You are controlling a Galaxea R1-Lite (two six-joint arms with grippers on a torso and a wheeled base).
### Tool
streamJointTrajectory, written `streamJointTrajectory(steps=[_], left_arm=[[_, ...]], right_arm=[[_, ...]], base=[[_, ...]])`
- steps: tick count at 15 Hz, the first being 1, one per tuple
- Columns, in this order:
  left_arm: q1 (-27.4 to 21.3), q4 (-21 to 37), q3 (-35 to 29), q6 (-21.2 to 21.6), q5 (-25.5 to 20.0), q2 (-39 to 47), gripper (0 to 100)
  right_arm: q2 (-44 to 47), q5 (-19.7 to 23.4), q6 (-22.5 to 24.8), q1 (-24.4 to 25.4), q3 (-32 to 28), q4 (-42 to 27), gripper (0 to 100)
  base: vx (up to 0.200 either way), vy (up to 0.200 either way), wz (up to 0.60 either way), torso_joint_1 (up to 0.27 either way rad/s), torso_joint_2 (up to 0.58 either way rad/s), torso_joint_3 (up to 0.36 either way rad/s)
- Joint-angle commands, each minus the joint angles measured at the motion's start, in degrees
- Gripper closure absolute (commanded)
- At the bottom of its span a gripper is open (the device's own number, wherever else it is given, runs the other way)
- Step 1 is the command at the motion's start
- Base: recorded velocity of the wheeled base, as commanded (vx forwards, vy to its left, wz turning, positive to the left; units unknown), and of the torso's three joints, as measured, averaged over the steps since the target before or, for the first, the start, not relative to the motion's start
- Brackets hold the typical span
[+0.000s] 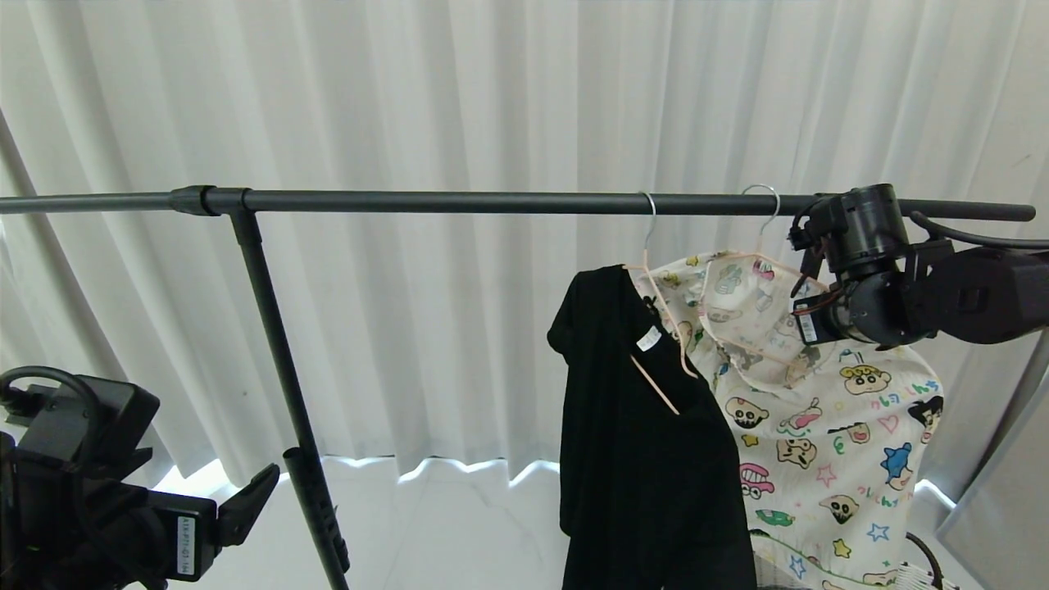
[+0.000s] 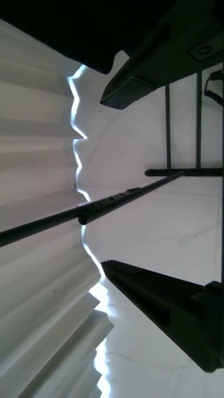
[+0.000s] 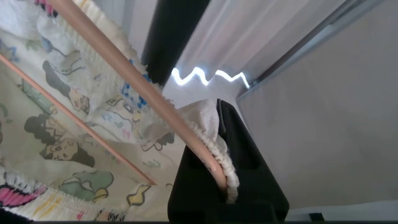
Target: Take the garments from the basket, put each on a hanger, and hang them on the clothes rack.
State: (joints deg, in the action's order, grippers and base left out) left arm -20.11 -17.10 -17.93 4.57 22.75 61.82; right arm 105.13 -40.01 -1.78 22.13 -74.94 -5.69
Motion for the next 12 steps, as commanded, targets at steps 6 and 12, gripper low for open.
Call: streamJointTrajectory(steps=[6,12], left_arm=[[-0.10,-0.04,0.27,-0.18,0.02,0.06,0],[-0.10,-0.04,0.27,-0.35,0.02,0.06,0]], right_arm=[[0.69,-0.07,0.02,0.46,-0.65,-0.11,100],[-0.54,-0.16,-1.21,0.99,-0.65,-0.28,0]], base=[[0.000,0.000,0.00,0.000,0.00,0.000],[0.000,0.000,0.00,0.000,0.00,0.000]])
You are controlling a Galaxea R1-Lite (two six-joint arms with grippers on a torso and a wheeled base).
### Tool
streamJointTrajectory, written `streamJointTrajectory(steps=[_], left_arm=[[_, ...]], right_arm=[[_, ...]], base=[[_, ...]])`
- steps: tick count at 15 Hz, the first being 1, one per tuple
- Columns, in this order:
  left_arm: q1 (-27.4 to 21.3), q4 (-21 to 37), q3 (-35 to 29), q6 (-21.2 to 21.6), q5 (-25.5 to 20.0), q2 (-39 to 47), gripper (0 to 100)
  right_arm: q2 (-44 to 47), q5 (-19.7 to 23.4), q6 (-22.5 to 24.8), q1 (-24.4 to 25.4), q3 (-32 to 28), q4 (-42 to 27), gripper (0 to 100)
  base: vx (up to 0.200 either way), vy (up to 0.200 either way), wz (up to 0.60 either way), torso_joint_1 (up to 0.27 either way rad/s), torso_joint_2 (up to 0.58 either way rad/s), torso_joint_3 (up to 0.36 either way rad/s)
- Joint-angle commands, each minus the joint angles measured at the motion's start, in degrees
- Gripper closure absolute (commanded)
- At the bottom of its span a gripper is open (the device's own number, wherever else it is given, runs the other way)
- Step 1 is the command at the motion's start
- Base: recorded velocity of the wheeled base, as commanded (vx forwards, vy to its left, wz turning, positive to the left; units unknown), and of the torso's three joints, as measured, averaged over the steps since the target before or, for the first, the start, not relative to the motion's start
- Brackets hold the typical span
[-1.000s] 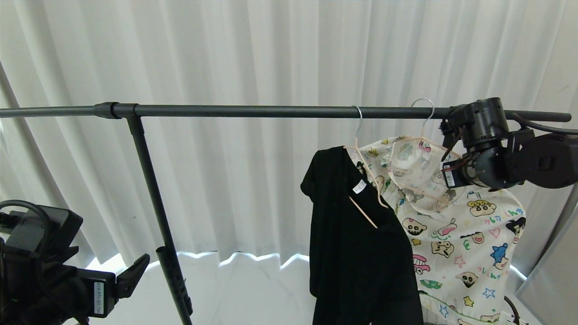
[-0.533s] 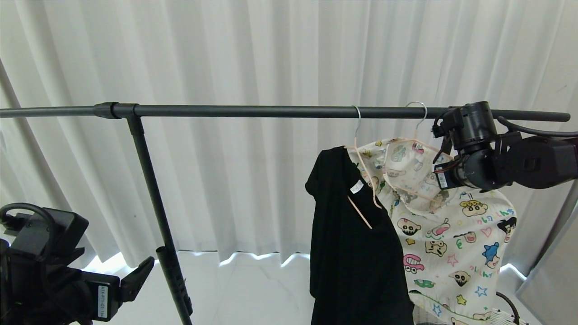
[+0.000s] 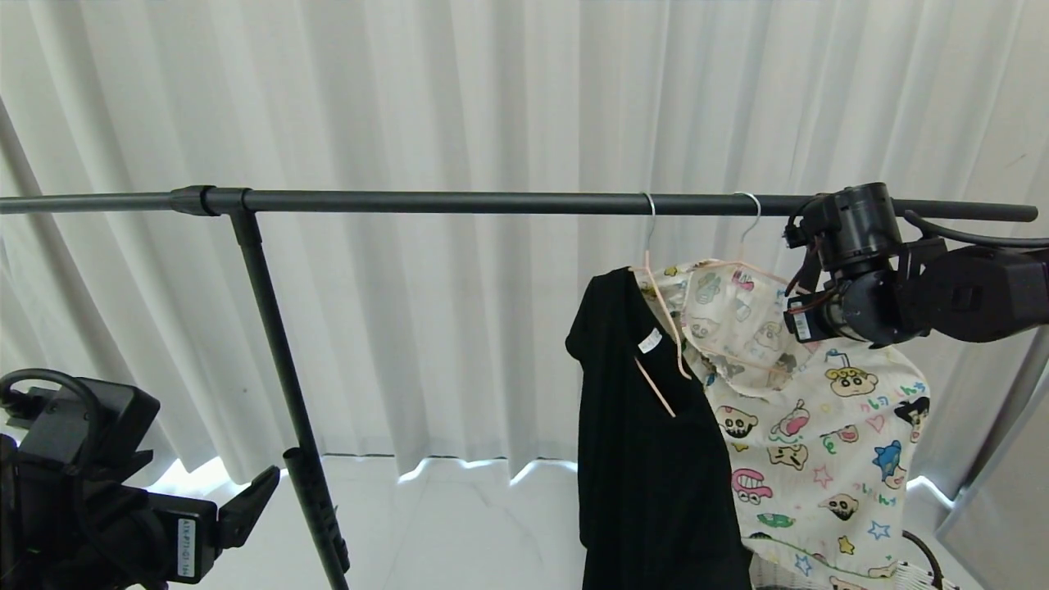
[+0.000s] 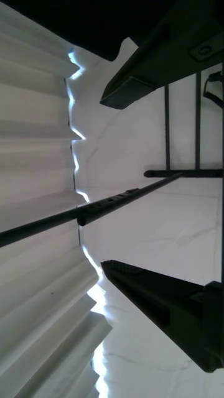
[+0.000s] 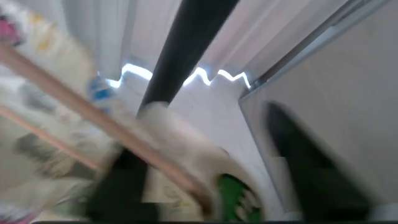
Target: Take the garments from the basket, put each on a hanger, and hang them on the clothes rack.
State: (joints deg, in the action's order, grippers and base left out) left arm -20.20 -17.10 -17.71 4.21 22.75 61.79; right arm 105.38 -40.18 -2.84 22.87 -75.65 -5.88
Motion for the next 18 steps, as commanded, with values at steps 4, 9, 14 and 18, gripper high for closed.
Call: streamJointTrajectory(steps=[4,9,14,18], left_arm=[[1.92,-0.12,1.19,-0.07,0.02,-0.27,0],[3.94,-0.12,2.33,0.01,0.02,-0.89,0],[4.12,-0.12,2.16,0.01,0.10,-0.97,0],[4.82,-0.12,1.98,0.28,0.10,-1.50,0]], right_arm=[[-8.78,0.10,-2.61,1.65,0.07,-2.03,0],[-17.84,1.60,-4.37,3.23,0.07,-6.52,0],[-18.72,9.15,-6.92,5.17,-0.11,-6.34,0],[-22.41,9.77,-7.00,2.88,-0.55,-12.67,0]], base=[[0.000,0.000,0.00,0.000,0.00,0.000],[0.000,0.000,0.00,0.000,0.00,0.000],[0.000,0.000,0.00,0.000,0.00,0.000],[0.000,0.000,0.00,0.000,0.00,0.000]])
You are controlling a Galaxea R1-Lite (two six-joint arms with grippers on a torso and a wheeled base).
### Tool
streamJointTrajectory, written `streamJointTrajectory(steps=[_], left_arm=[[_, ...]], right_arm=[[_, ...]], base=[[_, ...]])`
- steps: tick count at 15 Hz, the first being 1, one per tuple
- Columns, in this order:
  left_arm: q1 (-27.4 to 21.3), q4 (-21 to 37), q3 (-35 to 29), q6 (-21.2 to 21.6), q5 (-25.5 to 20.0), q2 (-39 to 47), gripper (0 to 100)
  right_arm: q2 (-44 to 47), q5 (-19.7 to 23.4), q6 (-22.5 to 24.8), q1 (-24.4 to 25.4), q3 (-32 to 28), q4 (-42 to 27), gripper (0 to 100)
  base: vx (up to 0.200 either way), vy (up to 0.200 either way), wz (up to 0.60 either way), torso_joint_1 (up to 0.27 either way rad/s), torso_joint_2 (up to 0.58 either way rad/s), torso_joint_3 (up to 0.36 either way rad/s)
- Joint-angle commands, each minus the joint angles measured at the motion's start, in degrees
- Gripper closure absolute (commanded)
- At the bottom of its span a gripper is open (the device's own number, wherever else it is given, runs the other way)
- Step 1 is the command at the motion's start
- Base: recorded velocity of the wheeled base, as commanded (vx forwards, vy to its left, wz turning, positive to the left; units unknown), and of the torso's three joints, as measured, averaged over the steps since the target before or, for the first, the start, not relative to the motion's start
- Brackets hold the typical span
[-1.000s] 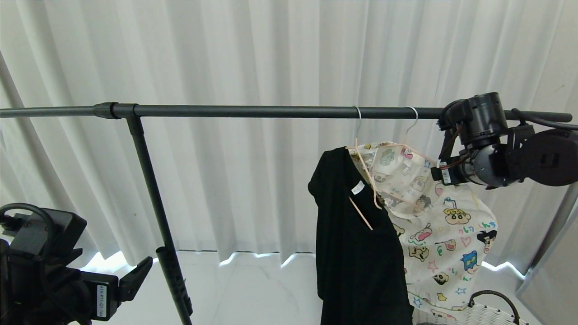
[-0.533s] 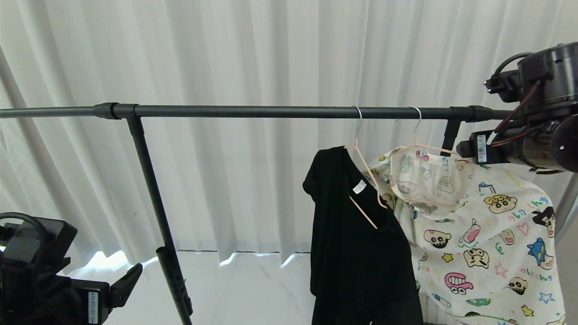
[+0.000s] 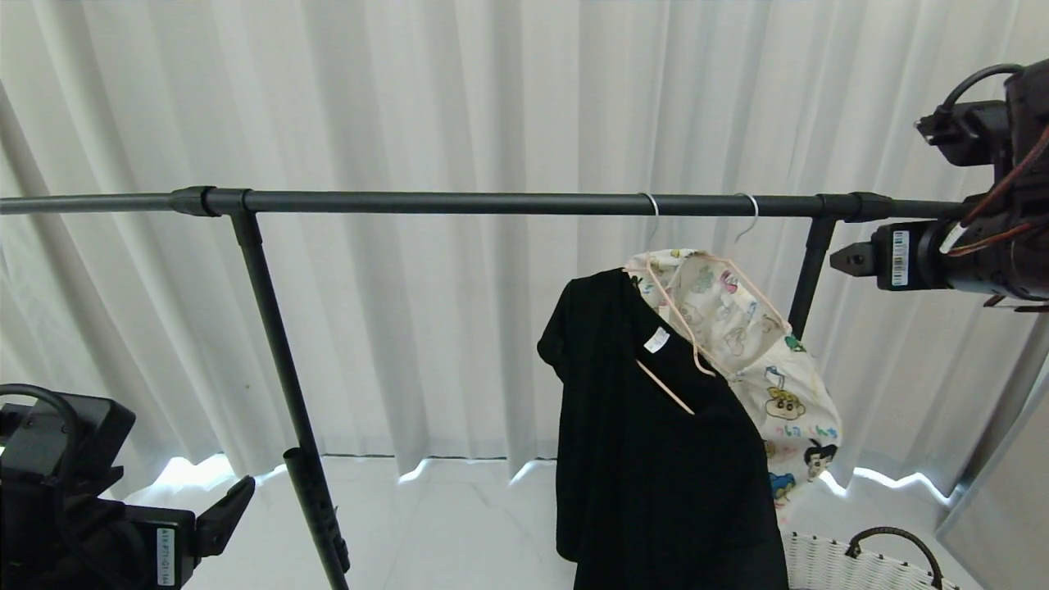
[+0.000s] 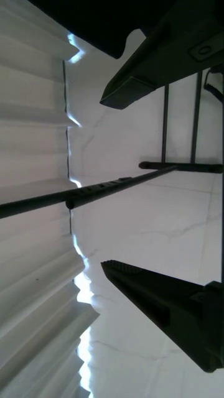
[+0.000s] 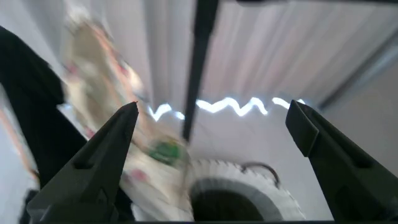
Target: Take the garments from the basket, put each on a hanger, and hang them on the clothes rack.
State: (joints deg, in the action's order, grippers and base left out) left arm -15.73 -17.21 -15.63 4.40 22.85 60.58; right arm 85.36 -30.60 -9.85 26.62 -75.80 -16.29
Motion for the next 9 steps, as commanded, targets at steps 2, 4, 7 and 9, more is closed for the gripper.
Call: streamJointTrajectory(steps=[2,4,7,9], left_arm=[[2.37,-0.01,-0.28,0.35,0.01,-0.28,0],[4.39,-0.01,-0.63,0.43,0.01,-0.46,0],[4.74,-0.01,-0.72,0.43,0.01,-0.55,0],[4.74,-0.01,-0.63,0.43,0.01,-0.81,0]], right_arm=[[-7.58,6.25,-1.40,-1.75,-3.92,-12.45,0],[-13.55,23.57,-1.58,-7.11,-7.96,-24.23,0],[-16.54,28.31,2.20,-12.83,-1.19,-23.00,0],[-17.42,22.34,7.21,-12.83,4.61,-18.61,0]], base=[[0.000,0.000,0.00,0.000,0.00,0.000],[0.000,0.000,0.00,0.000,0.00,0.000],[0.000,0.000,0.00,0.000,0.00,0.000],[0.000,0.000,0.00,0.000,0.00,0.000]])
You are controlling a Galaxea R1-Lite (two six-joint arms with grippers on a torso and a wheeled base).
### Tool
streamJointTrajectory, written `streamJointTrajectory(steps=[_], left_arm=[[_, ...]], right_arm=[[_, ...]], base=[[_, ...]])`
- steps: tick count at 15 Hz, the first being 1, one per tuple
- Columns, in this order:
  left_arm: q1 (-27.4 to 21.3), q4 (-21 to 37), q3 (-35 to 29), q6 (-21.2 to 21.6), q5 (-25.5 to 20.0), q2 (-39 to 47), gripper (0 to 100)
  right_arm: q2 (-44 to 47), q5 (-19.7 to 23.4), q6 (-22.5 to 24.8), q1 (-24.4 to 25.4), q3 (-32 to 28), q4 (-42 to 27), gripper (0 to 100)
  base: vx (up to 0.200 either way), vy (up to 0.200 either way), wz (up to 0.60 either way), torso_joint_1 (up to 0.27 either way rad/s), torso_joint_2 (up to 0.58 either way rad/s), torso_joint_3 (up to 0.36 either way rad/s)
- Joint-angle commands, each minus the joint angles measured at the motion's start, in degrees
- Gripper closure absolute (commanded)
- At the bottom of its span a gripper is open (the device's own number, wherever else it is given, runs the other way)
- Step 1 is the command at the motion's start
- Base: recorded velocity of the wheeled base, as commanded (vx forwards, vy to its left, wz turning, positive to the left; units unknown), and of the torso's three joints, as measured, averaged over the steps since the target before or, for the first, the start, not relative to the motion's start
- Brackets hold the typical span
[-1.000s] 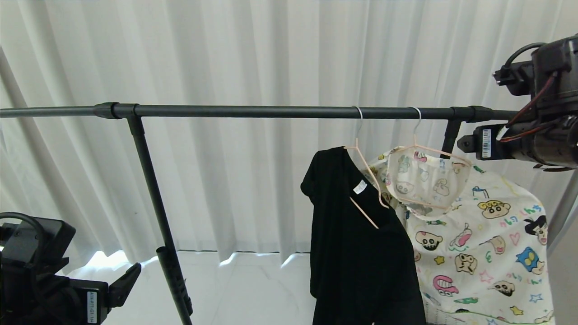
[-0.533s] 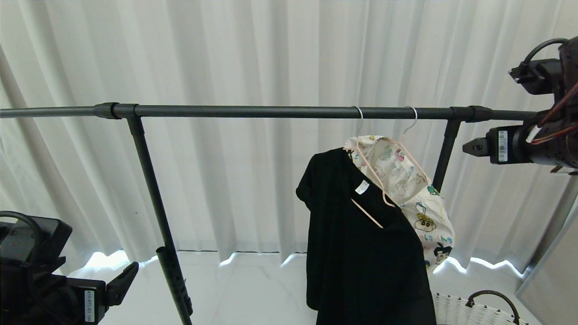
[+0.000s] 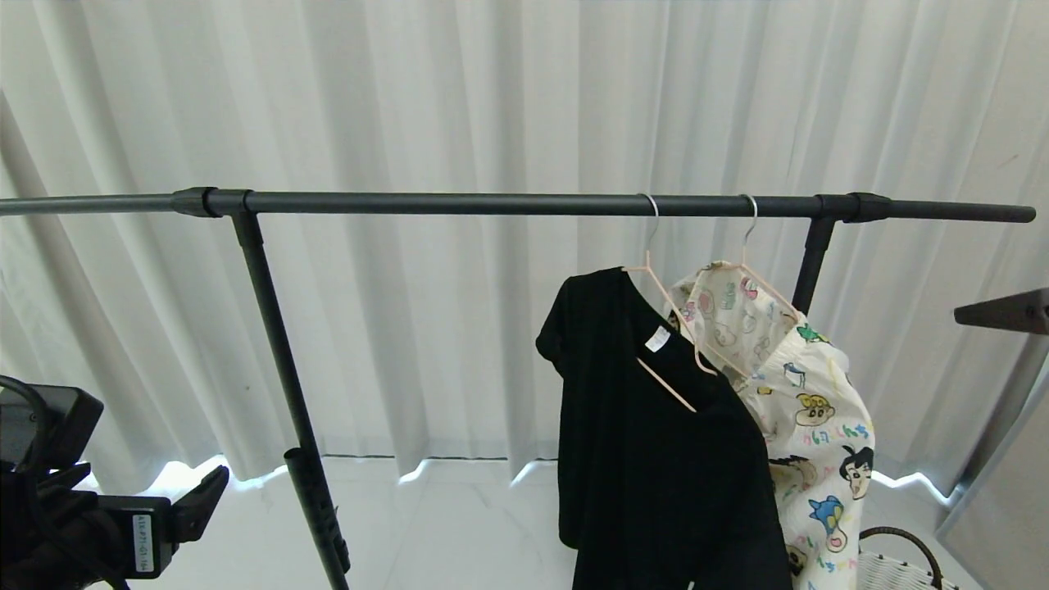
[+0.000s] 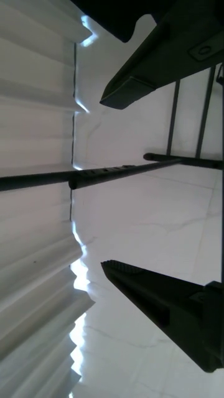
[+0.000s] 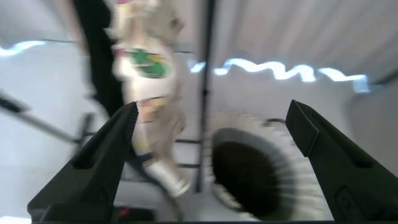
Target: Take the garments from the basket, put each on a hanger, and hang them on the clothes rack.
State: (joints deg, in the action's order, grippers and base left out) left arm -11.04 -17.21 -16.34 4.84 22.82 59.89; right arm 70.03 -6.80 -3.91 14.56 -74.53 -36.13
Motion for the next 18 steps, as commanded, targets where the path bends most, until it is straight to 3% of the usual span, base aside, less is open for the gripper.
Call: streamJointTrajectory(steps=[1,3,6,13,18], left_arm=[[0.06,-0.01,0.16,-0.01,0.03,-0.48,0],[0.06,-0.01,0.16,0.08,0.03,-0.83,0],[0.06,-0.01,0.16,0.08,0.03,-1.09,0],[-0.21,-0.01,0.16,0.08,-0.06,-0.65,0],[-0.21,-0.01,0.34,0.08,-0.06,-0.74,0]], right_arm=[[-2.45,-2.87,4.79,-0.76,5.98,4.32,0],[-3.06,-3.74,8.04,-0.84,9.76,8.80,0],[-2.89,-9.72,9.27,-1.11,11.16,9.24,0],[-2.71,-9.90,10.07,-5.50,12.66,10.38,0],[-2.97,-9.90,10.33,-5.85,13.54,11.35,0]], base=[[0.000,0.000,0.00,0.000,0.00,0.000],[-0.100,0.000,0.00,-0.004,0.00,-0.001],[-0.200,0.000,0.00,0.011,0.01,-0.001],[-0.200,0.000,0.00,0.000,0.00,0.002],[-0.160,0.000,0.00,0.000,0.00,0.002]])
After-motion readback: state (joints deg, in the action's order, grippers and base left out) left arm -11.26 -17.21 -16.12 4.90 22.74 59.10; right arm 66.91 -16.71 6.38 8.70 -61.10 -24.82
